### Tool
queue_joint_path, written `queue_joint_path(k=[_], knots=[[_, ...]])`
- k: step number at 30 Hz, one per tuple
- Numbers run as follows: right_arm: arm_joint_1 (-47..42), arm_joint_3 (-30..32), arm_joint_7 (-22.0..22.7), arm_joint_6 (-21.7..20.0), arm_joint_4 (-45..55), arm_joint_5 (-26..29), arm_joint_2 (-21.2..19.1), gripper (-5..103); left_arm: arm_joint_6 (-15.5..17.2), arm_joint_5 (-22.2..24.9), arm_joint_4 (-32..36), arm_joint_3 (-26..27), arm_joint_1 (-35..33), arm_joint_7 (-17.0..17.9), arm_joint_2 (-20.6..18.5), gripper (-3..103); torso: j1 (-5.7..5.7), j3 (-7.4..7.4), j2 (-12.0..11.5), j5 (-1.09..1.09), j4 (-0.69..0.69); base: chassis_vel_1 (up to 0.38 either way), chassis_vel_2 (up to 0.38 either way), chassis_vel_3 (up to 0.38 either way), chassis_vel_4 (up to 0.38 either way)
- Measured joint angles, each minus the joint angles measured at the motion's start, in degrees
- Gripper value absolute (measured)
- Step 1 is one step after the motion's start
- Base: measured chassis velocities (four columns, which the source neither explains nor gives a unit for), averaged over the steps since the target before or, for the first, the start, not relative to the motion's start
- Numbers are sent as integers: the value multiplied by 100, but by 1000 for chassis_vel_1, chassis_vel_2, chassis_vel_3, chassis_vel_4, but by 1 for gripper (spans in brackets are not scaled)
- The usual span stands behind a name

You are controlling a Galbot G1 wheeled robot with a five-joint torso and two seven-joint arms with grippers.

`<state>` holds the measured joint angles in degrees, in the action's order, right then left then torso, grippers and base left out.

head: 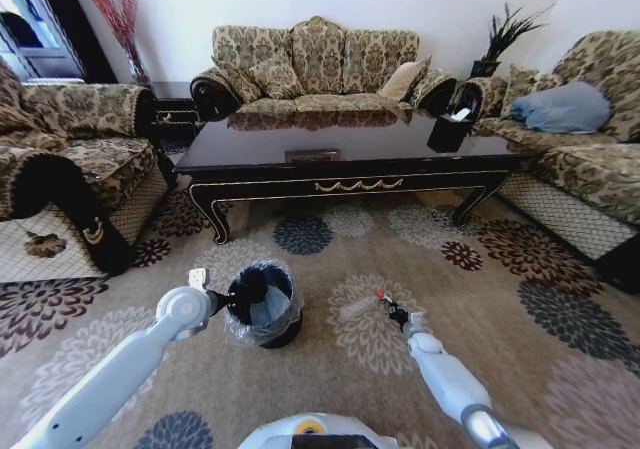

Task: Move to the front of the table and pick up the trash from the floor, then place it into the trash bin.

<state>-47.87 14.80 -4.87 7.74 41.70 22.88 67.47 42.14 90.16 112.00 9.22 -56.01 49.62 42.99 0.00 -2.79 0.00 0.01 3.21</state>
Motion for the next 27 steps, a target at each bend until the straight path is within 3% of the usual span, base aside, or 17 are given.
queue_joint_path(k=[7, 15, 18, 20, 22, 27], knots=[[-274, 69, 99, -115, 566, 209, -286, 0, 0, -16, 30, -78, 7, 4, 16, 0, 0, 0, 0, 1, 0, 0, 0, 0, 0], [-1069, 465, 296, -122, 2177, 547, -1027, 0, 0, -67, -6, -443, 228, 35, 159, 0, 0, 0, 0, 0, 2, 0, 0, 0, 0], [-1853, 786, 243, -154, 3670, 724, -1380, 0, 0, -85, -58, -739, 468, 87, 282, 0, 0, 0, 0, -1, -1, 0, 0, 0, 0], [-1943, 822, 239, -159, 3827, 725, -1408, 0, 0, -85, -60, -777, 497, 97, 297, 0, 0, 1, 0, -1, 0, 0, 0, 0, 0], [-2379, 961, 249, -217, 4756, 741, -1538, 0, 0, -82, -43, -960, 585, 168, 352, 0, 0, 0, 0, 0, 6, 0, 0, 0, 0], [-2783, 973, 447, -531, 6261, 838, -1697, 0, 1, -50, 43, -1213, 747, 320, 410, 0, 0, 0, 0, -2, -4, 0, 0, 0, 0]])
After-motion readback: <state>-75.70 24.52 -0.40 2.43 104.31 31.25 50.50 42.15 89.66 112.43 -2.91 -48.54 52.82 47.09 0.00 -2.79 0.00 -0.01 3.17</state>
